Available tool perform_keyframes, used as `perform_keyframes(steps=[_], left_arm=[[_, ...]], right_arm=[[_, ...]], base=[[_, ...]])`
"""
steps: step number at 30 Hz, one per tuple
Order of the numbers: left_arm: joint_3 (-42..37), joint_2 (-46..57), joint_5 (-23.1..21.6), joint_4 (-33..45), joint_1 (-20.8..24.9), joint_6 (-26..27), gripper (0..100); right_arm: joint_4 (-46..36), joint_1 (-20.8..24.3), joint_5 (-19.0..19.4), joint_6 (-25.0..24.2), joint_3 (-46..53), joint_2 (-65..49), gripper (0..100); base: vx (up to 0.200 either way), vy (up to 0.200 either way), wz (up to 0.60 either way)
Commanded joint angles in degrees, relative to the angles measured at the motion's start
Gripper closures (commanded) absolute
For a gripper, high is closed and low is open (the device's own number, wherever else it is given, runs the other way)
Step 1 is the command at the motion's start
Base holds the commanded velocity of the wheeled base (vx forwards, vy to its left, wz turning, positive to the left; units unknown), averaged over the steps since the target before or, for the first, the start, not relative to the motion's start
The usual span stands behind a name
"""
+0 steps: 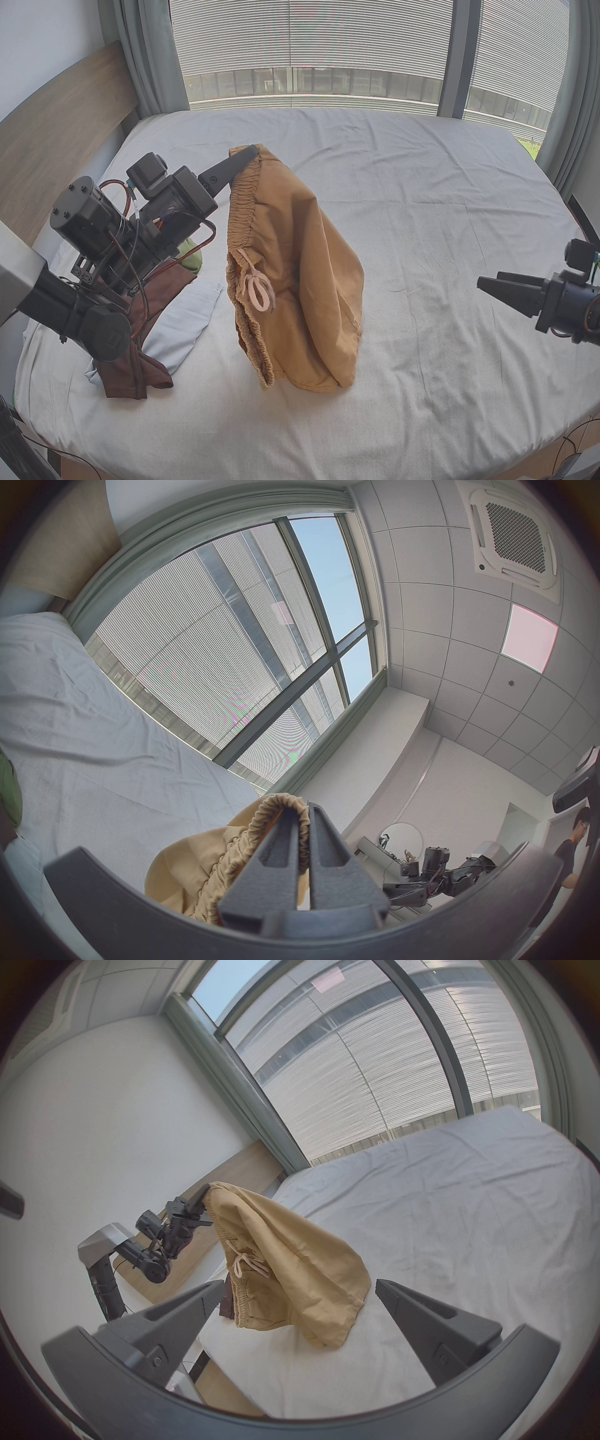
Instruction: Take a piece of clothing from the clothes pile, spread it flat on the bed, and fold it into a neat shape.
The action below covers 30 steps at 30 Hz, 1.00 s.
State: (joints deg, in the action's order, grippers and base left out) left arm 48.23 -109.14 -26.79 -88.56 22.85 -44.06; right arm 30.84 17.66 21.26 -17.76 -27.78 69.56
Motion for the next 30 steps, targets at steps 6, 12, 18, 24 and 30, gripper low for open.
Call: perform_keyframes(steps=[6, 12, 18, 24, 30], left_arm=[[0.2, -0.2, -0.4, 0.1, -2.2, -0.1, 100], [-0.1, -1.9, -0.4, 0.1, -3.0, 1.1, 100], [0.1, -3.6, -0.4, 0.0, -3.1, 3.0, 100], [0.0, -3.4, -0.5, 0.0, -3.7, 2.9, 100], [0.1, -3.4, -0.5, 0.0, -3.9, 2.9, 100]], right_arm=[[7.6, 0.8, -0.2, -5.7, -0.8, 17.5, 0], [13.5, 1.7, -0.1, -10.5, -1.7, 28.8, 0], [21.0, 2.4, -0.1, -15.5, -3.1, 36.2, 0], [22.1, 3.3, -0.2, -18.1, -5.0, 40.3, 0], [22.2, 3.9, -0.2, -20.4, -7.6, 44.2, 0]], base=[[0.000, 0.000, 0.00], [0.000, 0.000, 0.00], [0.000, 0.000, 0.00], [0.000, 0.000, 0.00], [0.000, 0.000, 0.00]])
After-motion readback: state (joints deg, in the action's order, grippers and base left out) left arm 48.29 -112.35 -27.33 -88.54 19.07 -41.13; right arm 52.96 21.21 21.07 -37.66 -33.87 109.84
